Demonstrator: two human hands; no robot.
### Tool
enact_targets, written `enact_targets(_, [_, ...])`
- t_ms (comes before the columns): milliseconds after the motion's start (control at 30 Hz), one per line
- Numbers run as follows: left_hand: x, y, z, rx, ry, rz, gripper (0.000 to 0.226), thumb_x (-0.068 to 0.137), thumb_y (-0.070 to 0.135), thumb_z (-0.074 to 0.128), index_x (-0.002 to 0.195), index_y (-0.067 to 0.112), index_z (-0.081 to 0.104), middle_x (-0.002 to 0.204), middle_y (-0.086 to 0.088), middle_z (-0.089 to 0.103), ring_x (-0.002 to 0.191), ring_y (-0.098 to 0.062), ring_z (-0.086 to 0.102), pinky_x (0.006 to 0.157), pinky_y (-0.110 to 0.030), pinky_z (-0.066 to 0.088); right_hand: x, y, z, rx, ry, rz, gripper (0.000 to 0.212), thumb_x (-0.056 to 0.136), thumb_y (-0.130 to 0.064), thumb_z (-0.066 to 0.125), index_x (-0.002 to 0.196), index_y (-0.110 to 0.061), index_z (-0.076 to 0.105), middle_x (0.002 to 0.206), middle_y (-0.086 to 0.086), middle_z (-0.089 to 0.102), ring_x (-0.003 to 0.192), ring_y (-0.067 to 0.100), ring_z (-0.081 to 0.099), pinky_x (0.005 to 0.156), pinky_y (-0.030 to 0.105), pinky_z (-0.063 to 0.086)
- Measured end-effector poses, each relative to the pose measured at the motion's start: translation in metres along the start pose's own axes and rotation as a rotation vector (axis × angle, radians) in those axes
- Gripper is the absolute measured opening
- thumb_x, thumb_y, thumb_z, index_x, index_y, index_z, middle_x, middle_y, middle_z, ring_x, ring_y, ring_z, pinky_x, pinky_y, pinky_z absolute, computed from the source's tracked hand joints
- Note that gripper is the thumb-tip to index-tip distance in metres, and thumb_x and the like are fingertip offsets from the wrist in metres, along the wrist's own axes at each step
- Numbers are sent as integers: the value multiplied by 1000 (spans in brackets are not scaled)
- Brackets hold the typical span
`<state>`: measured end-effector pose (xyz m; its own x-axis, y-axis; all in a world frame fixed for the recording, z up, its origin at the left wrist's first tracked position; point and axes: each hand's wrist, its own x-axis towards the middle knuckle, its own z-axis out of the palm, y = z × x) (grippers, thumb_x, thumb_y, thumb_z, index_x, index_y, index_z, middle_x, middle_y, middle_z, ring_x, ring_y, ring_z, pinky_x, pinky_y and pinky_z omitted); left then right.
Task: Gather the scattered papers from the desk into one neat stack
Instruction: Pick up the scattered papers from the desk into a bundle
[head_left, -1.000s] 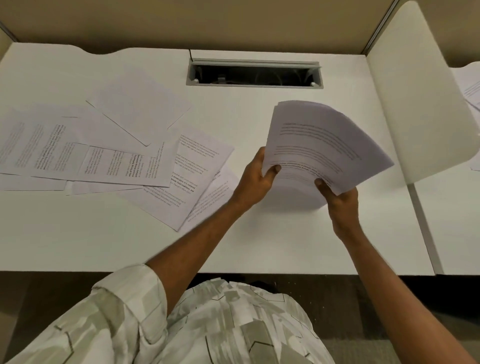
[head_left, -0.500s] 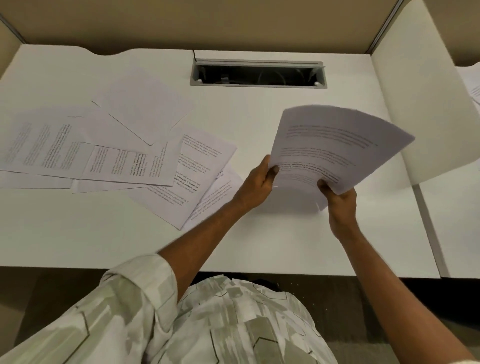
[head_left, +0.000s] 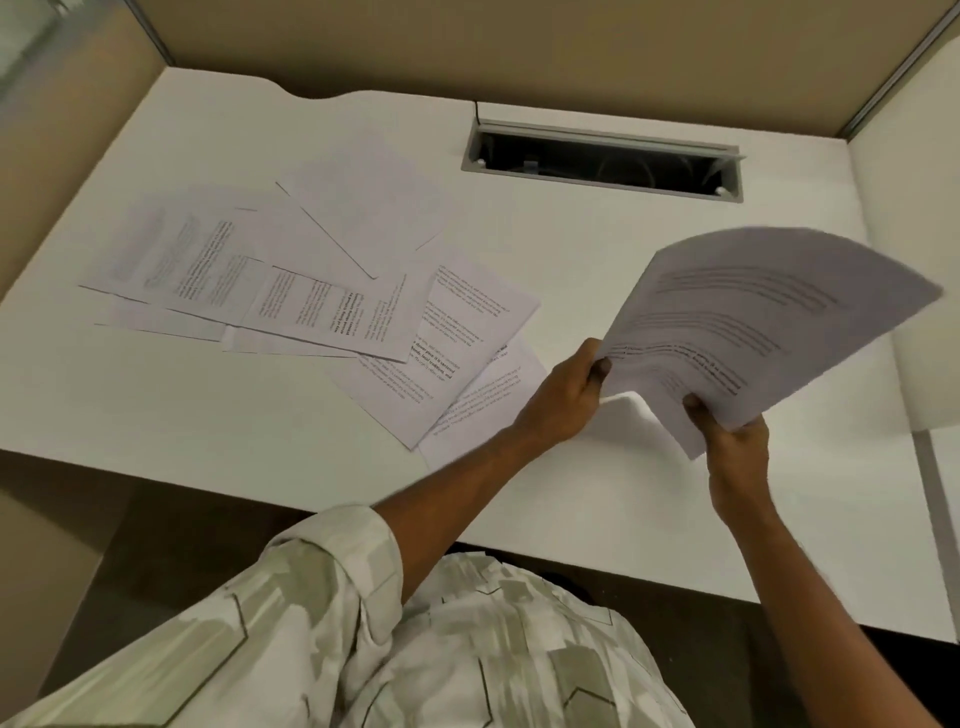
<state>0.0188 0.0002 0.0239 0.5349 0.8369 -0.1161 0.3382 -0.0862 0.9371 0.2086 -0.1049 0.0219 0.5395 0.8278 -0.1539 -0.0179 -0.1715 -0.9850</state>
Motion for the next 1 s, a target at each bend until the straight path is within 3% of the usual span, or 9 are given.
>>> enact_targets(100, [-3,2,-17,-40,11,21,36,110,29,36,139,10,47,136,-11,64,117,-24,64,96,-26,55,-1,-15,5,-38,-60,-38,44,99,-21,73,140,-26,60,128,-14,73,116,8,71,88,19,61])
enact_targets(167, [-10,0,-34,-60,13,34,38,111,23,38,144,7,44,141,-12,61,123,-23,61,92,-8,49,0,-21,12,-80,-114,-40,49,99,-19,72,145,-23,56,131,-13,72,115,7,71,85,16,60])
enact_targets(200, [-14,-1,-43,-74,22,32,38,110,19,39,147,6,43,143,-12,59,126,-23,59,94,-7,46,0,-23,16,-101,-153,-34,50,99,-19,72,146,-23,55,132,-11,72,116,7,71,86,17,60])
enact_targets(367, [-43,-20,-98,-275,113,-56,51,107,18,51,155,16,34,151,-4,53,133,-18,55,106,-36,51,0,-36,54,-178,-469,39,47,100,-25,72,143,-35,57,136,-11,71,117,10,73,90,22,61])
enact_targets(500, [-77,-48,-139,-386,281,-194,50,103,17,59,150,23,43,142,3,62,126,-14,61,104,-36,53,3,-50,108,-253,-668,90,45,98,-32,74,140,-37,59,135,-15,71,117,8,73,91,23,61])
enact_targets(567, [-93,-66,-159,-412,383,-227,47,101,16,62,145,26,50,135,9,66,120,-10,64,98,-29,55,9,-52,139,-296,-682,90,38,98,-33,74,134,-32,63,128,-15,74,113,7,74,92,27,58])
enact_targets(700, [-124,-102,-214,-512,572,-300,47,99,12,65,142,26,54,128,12,71,117,-10,67,96,-29,56,28,-56,206,-331,-613,65,20,101,-26,70,120,-19,69,96,-12,77,89,12,73,77,25,56])
enact_targets(800, [-145,-126,-264,-541,657,-329,48,98,10,66,142,27,55,126,14,72,115,-8,68,92,-30,58,45,-60,265,-464,-524,-120,16,102,-21,69,114,-12,71,96,-5,76,83,15,73,79,30,59])
enact_targets(1000, [-182,-172,-360,-528,716,-425,50,98,9,66,143,28,56,128,12,71,117,-12,67,98,-37,54,66,-63,398,-848,-554,-589,33,98,-27,73,123,-6,68,125,10,69,108,27,69,84,29,51])
